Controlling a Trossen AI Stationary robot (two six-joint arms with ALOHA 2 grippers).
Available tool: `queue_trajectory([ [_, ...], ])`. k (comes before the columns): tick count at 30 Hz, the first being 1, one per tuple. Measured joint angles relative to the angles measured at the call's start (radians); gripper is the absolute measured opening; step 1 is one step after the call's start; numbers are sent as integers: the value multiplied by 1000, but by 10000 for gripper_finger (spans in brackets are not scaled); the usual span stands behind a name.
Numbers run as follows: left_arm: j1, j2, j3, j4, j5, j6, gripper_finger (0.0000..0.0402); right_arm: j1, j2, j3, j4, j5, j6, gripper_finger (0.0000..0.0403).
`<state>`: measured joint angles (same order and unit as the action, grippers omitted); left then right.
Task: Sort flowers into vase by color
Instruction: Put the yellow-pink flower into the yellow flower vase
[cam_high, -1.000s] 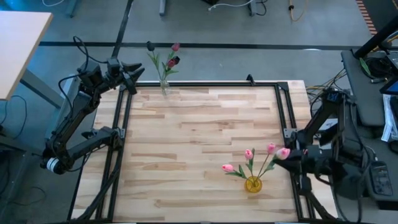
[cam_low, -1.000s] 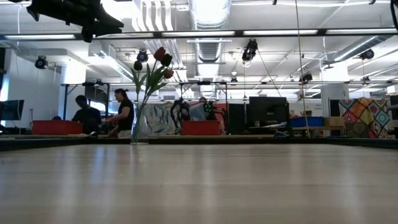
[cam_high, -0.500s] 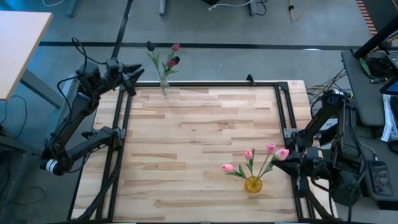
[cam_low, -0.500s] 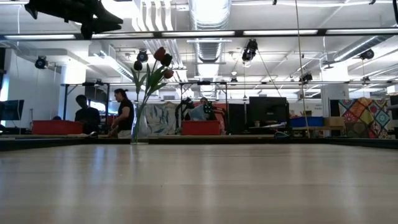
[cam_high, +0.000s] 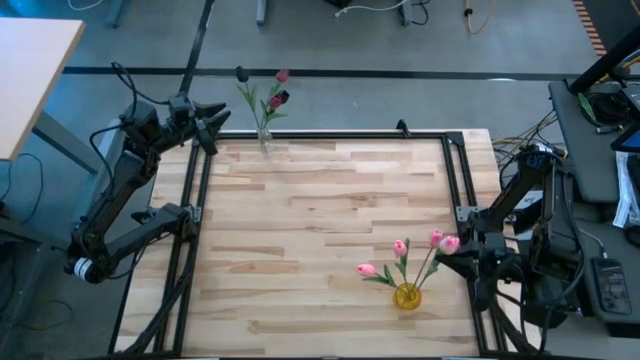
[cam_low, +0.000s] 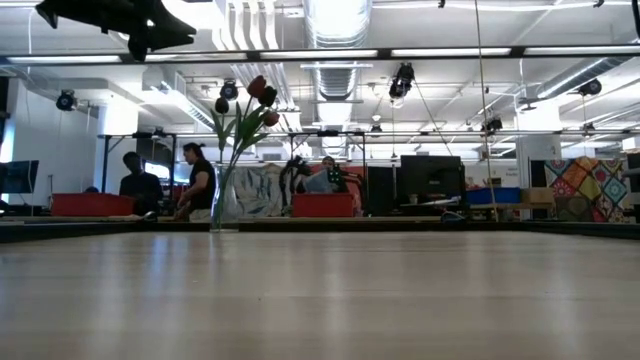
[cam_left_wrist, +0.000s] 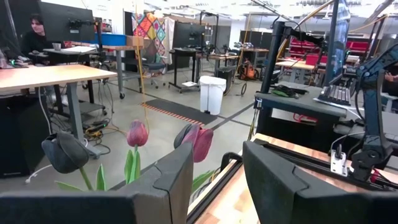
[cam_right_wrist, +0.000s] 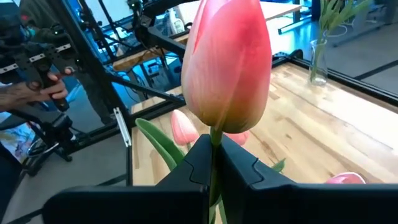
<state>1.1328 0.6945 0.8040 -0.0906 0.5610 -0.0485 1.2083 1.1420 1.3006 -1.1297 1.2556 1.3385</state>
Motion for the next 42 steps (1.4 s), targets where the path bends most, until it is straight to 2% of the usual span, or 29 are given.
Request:
queue_trajectory([
  [7, 0, -1, 0, 0, 0, 3, 125, 0, 31, 0, -35, -39, 56, 9],
  [15, -35, -2, 0, -1, 78, -6, 120, -35, 83, -1, -140, -206, 209, 26],
  [19, -123, -3, 0, -2, 93, -12, 101, -67, 91, -2, -141, -274, 214, 55],
  [25, -293, -3, 0, -5, 80, 2, 54, -84, 85, 13, -141, -299, 204, 104],
  [31, -428, -3, 0, -22, 76, 3, 5, -84, 83, 61, -142, -341, 167, 137],
  [42, -625, 0, -10, -41, -8, 3, 0, -84, 84, 122, -144, -497, 121, 164],
])
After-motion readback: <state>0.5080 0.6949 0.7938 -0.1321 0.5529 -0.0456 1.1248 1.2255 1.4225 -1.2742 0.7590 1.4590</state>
